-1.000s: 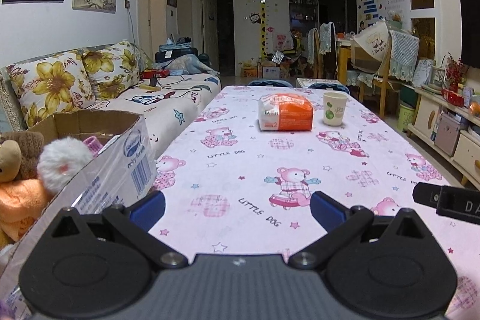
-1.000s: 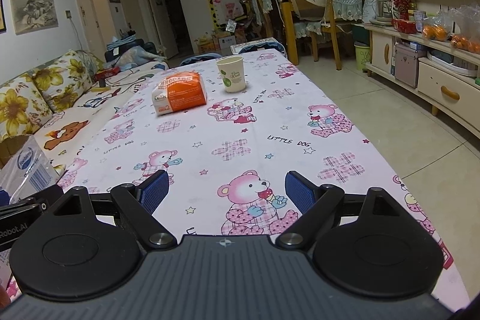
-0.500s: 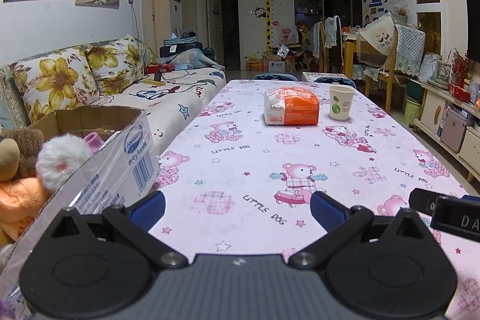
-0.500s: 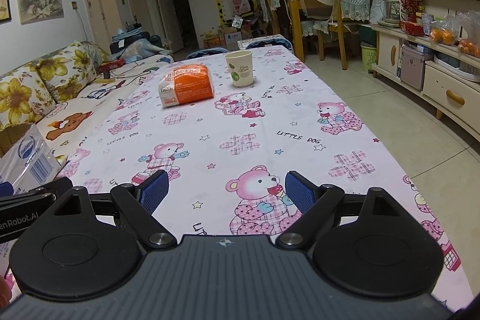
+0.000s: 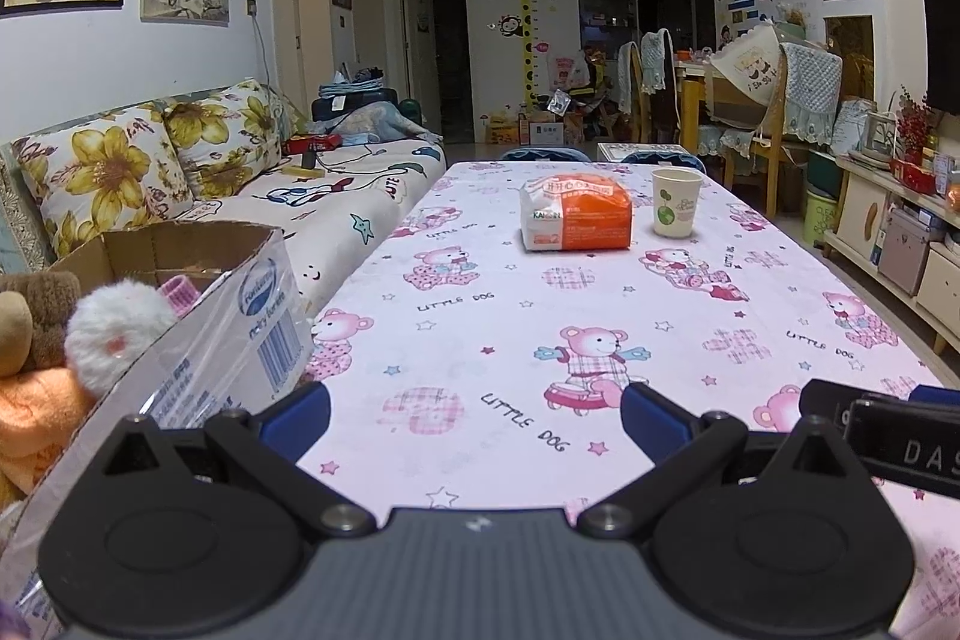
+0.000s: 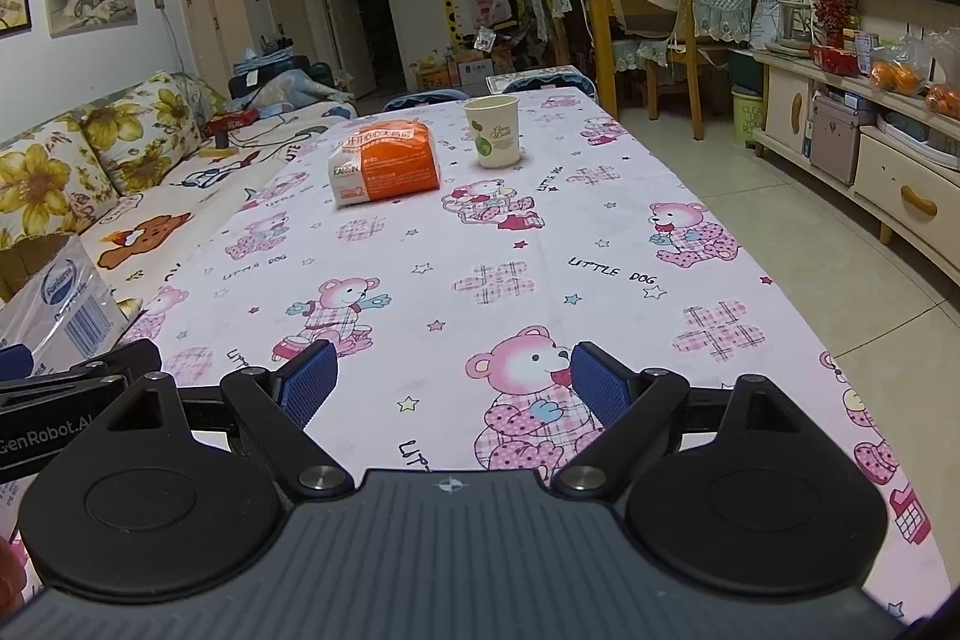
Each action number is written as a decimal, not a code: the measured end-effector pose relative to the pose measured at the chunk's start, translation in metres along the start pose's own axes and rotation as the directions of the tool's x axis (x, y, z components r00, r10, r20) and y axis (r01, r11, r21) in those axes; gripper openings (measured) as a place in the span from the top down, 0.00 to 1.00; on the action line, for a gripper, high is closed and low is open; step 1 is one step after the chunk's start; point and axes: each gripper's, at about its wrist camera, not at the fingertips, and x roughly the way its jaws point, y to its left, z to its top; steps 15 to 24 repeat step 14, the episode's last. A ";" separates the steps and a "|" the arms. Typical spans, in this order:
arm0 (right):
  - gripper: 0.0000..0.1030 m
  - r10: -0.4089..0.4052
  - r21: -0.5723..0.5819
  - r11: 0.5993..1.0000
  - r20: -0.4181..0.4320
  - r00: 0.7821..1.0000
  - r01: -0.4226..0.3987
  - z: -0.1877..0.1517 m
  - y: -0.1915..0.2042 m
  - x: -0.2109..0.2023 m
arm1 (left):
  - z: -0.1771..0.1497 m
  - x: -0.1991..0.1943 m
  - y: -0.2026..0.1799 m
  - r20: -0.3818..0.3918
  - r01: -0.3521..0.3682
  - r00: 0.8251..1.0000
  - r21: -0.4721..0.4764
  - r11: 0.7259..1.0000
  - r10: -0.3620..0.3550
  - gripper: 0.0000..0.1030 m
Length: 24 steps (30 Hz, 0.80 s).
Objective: Organize soft objects
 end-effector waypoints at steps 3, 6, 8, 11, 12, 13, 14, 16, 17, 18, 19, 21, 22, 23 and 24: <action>0.00 0.003 -0.003 1.000 0.000 1.000 -0.003 0.000 0.000 0.000 | 0.000 0.000 -0.001 -0.002 0.010 1.000 0.005 1.000 -0.010 0.01; 0.00 0.006 -0.006 1.000 0.000 1.000 -0.006 0.001 -0.001 0.001 | 0.000 0.000 -0.001 0.000 0.030 1.000 0.001 1.000 -0.030 0.01; 0.00 0.007 -0.007 1.000 -0.001 1.000 -0.007 0.001 -0.001 0.001 | -0.001 -0.001 -0.002 0.002 0.033 0.999 0.003 0.999 -0.033 0.01; 0.00 0.008 -0.007 1.000 -0.003 1.000 -0.008 0.001 -0.002 0.002 | -0.001 0.000 -0.003 0.002 0.032 0.999 0.005 0.999 -0.032 0.01; 0.00 0.009 -0.007 1.000 -0.004 1.000 -0.009 0.000 -0.002 0.002 | -0.001 0.000 -0.003 0.002 0.034 0.999 0.003 0.999 -0.034 0.01; 0.00 0.009 -0.007 1.000 -0.005 1.000 -0.009 0.001 -0.002 0.003 | -0.001 0.000 -0.003 0.000 0.035 0.999 0.001 0.999 -0.035 0.01; 0.00 0.009 -0.008 1.000 -0.004 1.000 -0.009 0.000 -0.003 0.003 | -0.001 0.001 -0.003 -0.004 0.036 0.999 -0.003 0.999 -0.036 0.01; 0.00 0.009 -0.008 1.000 -0.004 1.000 -0.009 0.000 -0.003 0.003 | -0.001 0.001 -0.003 -0.004 0.036 0.999 -0.003 0.999 -0.036 0.01; 0.00 0.009 -0.008 1.000 -0.004 1.000 -0.009 0.000 -0.003 0.003 | -0.001 0.001 -0.003 -0.004 0.036 0.999 -0.003 0.999 -0.036 0.01; 0.00 0.009 -0.008 1.000 -0.004 1.000 -0.009 0.000 -0.003 0.003 | -0.001 0.001 -0.003 -0.004 0.036 0.999 -0.003 0.999 -0.036 0.01; 0.00 0.009 -0.008 1.000 -0.004 1.000 -0.009 0.000 -0.003 0.003 | -0.001 0.001 -0.003 -0.004 0.036 0.999 -0.003 0.999 -0.036 0.01; 0.00 0.009 -0.008 1.000 -0.004 1.000 -0.009 0.000 -0.003 0.003 | -0.001 0.001 -0.003 -0.004 0.036 0.999 -0.003 0.999 -0.036 0.01; 0.00 0.009 -0.008 1.000 -0.004 1.000 -0.009 0.000 -0.003 0.003 | -0.001 0.001 -0.003 -0.004 0.036 0.999 -0.003 0.999 -0.036 0.01; 0.00 0.009 -0.008 1.000 -0.004 1.000 -0.009 0.000 -0.003 0.003 | -0.001 0.001 -0.003 -0.004 0.036 0.999 -0.003 0.999 -0.036 0.01; 0.00 0.009 -0.008 1.000 -0.004 1.000 -0.009 0.000 -0.003 0.003 | -0.001 0.001 -0.003 -0.004 0.036 0.999 -0.003 0.999 -0.036 0.01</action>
